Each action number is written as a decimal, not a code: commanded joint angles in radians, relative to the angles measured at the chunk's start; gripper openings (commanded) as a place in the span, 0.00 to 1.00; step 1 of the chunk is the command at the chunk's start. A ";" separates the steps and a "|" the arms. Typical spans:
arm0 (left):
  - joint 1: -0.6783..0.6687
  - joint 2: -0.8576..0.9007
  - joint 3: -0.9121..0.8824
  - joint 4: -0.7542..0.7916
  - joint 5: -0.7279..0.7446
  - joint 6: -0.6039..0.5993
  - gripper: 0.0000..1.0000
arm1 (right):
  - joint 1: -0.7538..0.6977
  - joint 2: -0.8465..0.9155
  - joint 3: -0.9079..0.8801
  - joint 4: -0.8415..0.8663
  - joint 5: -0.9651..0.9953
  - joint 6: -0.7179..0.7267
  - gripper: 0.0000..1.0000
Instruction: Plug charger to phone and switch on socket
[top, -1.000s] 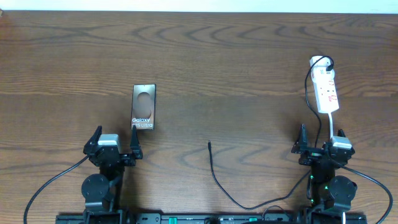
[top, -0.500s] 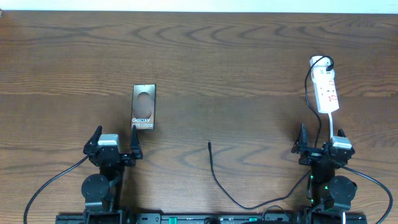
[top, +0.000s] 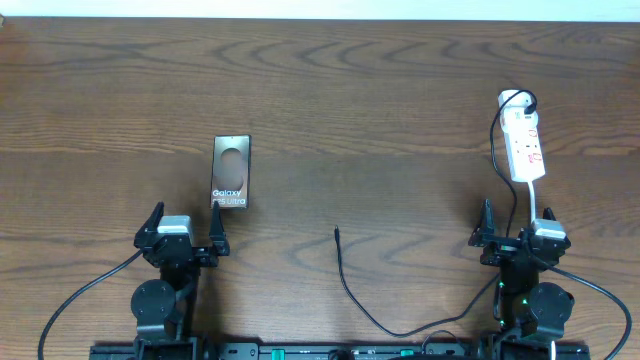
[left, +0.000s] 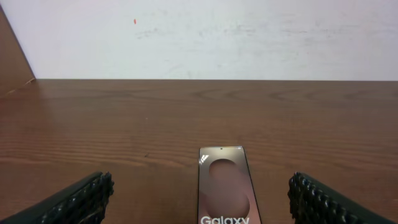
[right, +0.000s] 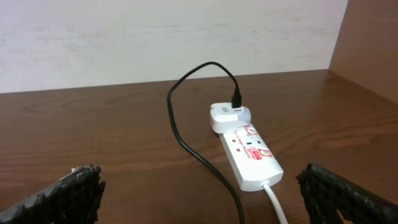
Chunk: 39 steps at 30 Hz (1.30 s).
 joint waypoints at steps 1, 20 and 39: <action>0.003 -0.006 -0.019 -0.028 0.002 -0.012 0.92 | 0.007 -0.008 -0.001 -0.005 0.016 0.006 0.99; 0.003 0.489 0.479 -0.115 -0.013 -0.011 0.92 | 0.007 -0.008 -0.001 -0.005 0.016 0.006 0.99; 0.003 1.268 1.466 -0.788 -0.012 0.034 0.92 | 0.007 -0.008 -0.001 -0.005 0.016 0.006 0.99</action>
